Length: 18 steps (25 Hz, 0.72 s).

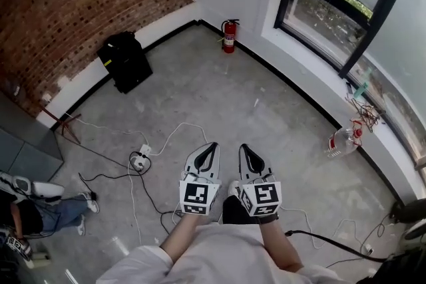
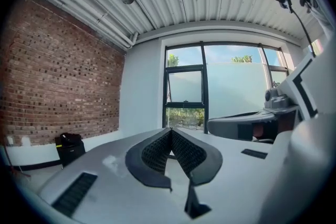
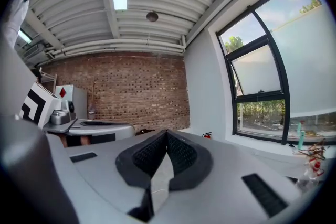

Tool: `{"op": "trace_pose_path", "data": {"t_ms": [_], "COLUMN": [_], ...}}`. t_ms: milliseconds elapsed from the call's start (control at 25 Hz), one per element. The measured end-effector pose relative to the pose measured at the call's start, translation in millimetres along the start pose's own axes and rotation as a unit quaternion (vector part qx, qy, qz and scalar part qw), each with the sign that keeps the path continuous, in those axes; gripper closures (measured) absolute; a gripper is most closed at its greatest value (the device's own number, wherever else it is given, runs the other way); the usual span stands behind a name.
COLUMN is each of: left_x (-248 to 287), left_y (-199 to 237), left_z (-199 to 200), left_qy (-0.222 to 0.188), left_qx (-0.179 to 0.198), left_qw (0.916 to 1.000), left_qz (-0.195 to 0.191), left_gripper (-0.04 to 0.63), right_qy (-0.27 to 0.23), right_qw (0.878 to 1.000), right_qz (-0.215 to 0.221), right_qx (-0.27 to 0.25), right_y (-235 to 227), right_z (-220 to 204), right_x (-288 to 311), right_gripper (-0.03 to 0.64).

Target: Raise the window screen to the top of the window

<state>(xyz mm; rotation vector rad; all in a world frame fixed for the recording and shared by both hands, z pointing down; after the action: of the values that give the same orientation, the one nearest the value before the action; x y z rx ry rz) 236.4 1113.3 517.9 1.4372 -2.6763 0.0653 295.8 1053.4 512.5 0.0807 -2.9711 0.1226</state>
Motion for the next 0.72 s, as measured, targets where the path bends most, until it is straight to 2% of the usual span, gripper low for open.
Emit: {"op": "trace_pose_path", "data": {"t_ms": [160, 280, 480, 720], "left_x": [81.3, 137.1, 216.2, 292.2], "left_y": [-1.3, -7.7, -10.8, 3.4], "left_z": [38.5, 53.2, 49.9, 32.3], "left_qy": [-0.021, -0.019, -0.002, 0.035], "left_qx": [-0.002, 0.005, 0.005, 0.013], "left_qw": [0.9998, 0.9998, 1.0, 0.999], "left_qz": [0.0, 0.003, 0.007, -0.024], "left_gripper": [0.594, 0.594, 0.594, 0.594], "right_qy": [-0.027, -0.034, -0.008, 0.021], "right_qw": [1.0, 0.999, 1.0, 0.999], "right_qz": [-0.005, -0.013, -0.002, -0.009], "right_qx": [-0.008, -0.01, 0.004, 0.034], "right_y": [-81.2, -137.0, -196.8, -241.5], "right_z": [47.7, 69.2, 58.1, 40.8], "right_x": [48.6, 73.2, 115.4, 182.7], "right_gripper": [0.618, 0.618, 0.617, 0.618]}}
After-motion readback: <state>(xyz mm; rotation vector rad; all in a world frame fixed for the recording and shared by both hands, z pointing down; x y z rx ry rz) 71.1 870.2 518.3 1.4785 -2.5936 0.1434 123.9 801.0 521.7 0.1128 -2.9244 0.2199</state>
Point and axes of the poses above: the fingertips, and each gripper's own axes: x forward along the fingers, y to its left, z out of its top, the point moved 1 cm from there along -x, backward along the fingers, and after that the axes turned 13 degrees about z, right-handed, at the moved point
